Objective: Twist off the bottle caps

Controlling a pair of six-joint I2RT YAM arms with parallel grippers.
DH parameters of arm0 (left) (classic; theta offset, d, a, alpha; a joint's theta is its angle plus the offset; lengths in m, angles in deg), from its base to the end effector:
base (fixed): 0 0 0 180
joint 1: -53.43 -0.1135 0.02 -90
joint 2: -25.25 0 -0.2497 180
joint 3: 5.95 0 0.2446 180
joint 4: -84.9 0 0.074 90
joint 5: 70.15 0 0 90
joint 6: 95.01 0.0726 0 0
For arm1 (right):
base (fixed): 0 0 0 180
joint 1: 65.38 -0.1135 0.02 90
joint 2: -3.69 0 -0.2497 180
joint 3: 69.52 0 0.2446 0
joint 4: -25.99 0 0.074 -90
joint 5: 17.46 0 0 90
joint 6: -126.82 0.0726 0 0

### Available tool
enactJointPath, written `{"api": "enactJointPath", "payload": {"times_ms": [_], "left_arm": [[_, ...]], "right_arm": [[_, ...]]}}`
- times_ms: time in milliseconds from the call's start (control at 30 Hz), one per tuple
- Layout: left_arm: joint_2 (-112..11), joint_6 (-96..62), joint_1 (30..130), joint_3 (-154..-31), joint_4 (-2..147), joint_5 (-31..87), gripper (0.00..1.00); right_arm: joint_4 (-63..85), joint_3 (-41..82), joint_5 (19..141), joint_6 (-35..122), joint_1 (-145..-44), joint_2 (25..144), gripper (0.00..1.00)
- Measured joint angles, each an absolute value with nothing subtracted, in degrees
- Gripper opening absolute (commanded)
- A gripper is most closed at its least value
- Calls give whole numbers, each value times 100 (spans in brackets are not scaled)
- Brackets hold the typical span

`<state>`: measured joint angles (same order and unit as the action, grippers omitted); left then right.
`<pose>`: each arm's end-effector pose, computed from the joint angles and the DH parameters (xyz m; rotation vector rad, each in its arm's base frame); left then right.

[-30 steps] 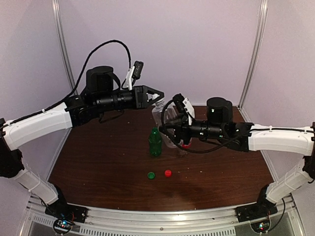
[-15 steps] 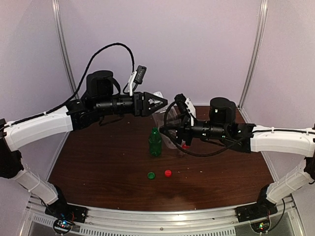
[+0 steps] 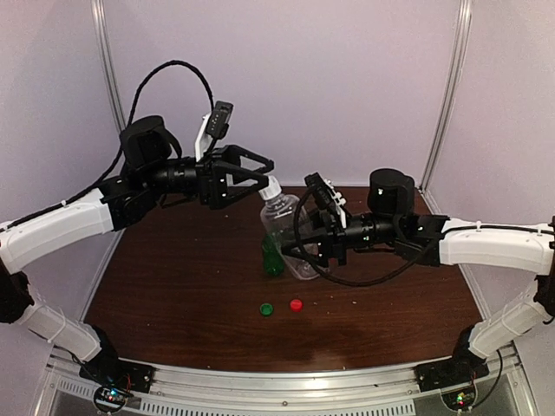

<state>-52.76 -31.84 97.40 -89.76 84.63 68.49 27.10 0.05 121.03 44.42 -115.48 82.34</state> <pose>0.2017 -0.2703 0.3942 0.9985 1.4242 -1.5671 0.1721 0.2906 0.3028 -1.2813 1.3915 1.4339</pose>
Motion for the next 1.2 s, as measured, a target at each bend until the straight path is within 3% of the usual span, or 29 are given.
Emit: {"api": "enactJointPath", "payload": {"times_ms": [233,433,600,833,1033,1200], "left_arm": [[-5545,-3214,9742,-8978,8911,7839,73],[-5569,-3151,9742,-8978,8957,8145,52],[-5598,-3125,9742,-8976,8983,8259,44],[-5648,-3120,9740,-8976,9027,8244,17],[-5648,-3254,9733,-8982,8922,7828,5],[-5644,-3385,9820,-9299,7996,6370,4]], "right_arm": [[2948,186,12918,4785,-11548,8520,52],[3167,189,13219,5047,-11546,8684,52],[3278,193,13327,5165,-11516,8695,52],[3305,195,13407,5220,-11496,8695,51],[3053,197,12887,4962,-11468,8597,50],[2559,210,11534,4599,-11459,8372,48]]}}
